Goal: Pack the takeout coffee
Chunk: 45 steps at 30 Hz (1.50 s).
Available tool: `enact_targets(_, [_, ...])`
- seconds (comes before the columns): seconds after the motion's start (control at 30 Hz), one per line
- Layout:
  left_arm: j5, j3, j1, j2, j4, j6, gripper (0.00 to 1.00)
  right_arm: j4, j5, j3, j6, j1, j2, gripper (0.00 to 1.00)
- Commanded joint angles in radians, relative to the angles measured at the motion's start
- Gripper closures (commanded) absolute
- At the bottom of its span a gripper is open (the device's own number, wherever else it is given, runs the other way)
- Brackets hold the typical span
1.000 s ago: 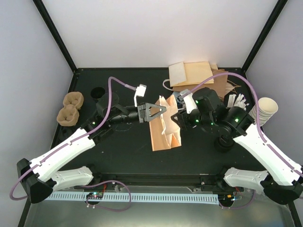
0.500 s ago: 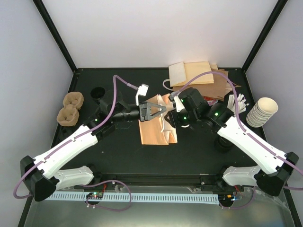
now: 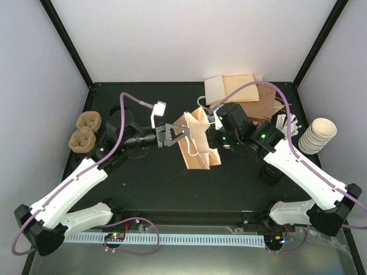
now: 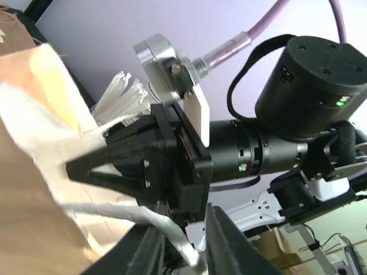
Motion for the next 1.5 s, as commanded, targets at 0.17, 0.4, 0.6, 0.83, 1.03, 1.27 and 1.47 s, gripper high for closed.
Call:
enact_targets(0.17, [-0.016, -0.098, 0.015, -0.171, -0.156, 0.068, 0.39, -0.012, 0.104, 0.059, -0.045, 0.007, -0.011, 0.99])
enact_targets(0.4, [-0.06, -0.105, -0.049, -0.171, -0.193, 0.06, 0.22, -0.01, 0.089, 0.077, -0.04, 0.007, -0.001, 0.99])
enact_targets(0.6, [-0.324, -0.092, -0.187, -0.122, -0.196, 0.066, 0.24, 0.017, 0.03, 0.07, -0.014, 0.006, -0.009, 0.98])
enact_targets(0.83, [-0.616, 0.065, -0.29, 0.041, -0.349, 0.074, 0.21, 0.018, 0.033, 0.052, 0.001, 0.008, -0.019, 0.98])
enact_targets(1.03, [-0.627, 0.078, -0.341, 0.091, -0.253, 0.051, 0.21, 0.03, 0.051, 0.03, 0.009, 0.008, -0.036, 0.98])
enact_targets(1.27, [-0.703, -0.042, -0.381, 0.015, -0.204, 0.014, 0.21, 0.047, 0.084, 0.029, 0.034, 0.008, -0.036, 0.98])
enact_targets(1.47, [-0.745, -0.247, -0.402, -0.136, -0.033, -0.012, 0.22, 0.062, 0.084, 0.03, 0.044, 0.008, -0.036, 0.97])
